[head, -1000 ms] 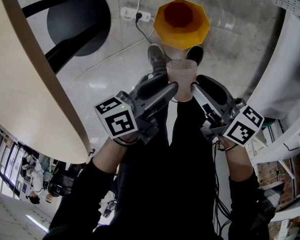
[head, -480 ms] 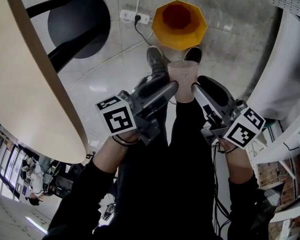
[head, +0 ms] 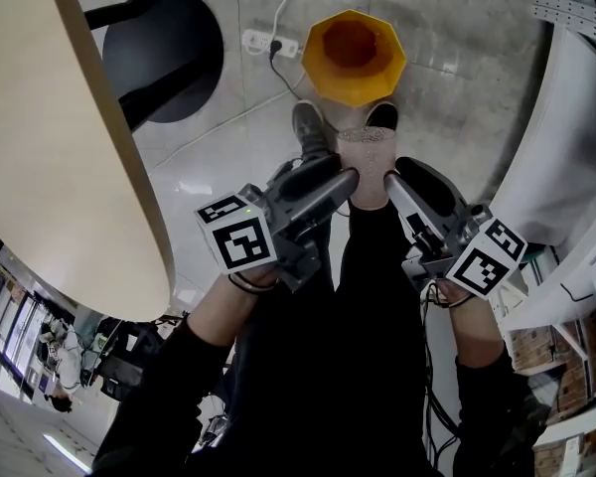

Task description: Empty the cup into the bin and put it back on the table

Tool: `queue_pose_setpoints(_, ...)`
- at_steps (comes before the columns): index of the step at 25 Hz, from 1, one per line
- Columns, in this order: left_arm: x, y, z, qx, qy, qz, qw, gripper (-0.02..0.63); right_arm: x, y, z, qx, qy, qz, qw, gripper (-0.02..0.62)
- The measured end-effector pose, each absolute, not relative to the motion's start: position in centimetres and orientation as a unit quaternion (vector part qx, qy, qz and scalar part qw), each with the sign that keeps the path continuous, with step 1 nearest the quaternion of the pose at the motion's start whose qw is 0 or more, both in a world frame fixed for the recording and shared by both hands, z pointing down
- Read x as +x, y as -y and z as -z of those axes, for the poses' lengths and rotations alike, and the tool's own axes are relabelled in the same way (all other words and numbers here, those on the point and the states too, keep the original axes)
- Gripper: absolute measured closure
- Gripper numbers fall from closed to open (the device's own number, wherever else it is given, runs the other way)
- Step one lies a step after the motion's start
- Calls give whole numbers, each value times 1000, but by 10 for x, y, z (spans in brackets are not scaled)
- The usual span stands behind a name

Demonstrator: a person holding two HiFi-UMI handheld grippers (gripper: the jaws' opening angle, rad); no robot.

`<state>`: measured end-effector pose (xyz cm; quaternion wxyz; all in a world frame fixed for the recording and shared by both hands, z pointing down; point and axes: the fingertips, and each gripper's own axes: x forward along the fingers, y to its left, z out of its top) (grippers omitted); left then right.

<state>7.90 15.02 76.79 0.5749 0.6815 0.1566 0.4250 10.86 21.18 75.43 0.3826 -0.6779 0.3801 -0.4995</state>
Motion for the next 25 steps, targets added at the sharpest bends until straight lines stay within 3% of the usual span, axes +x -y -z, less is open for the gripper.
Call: queue_pose_setpoints(25, 82, -147, -642, 746, -224, -391, 490, 400, 102, -206, -633, -685, -454, 464, 331, 442)
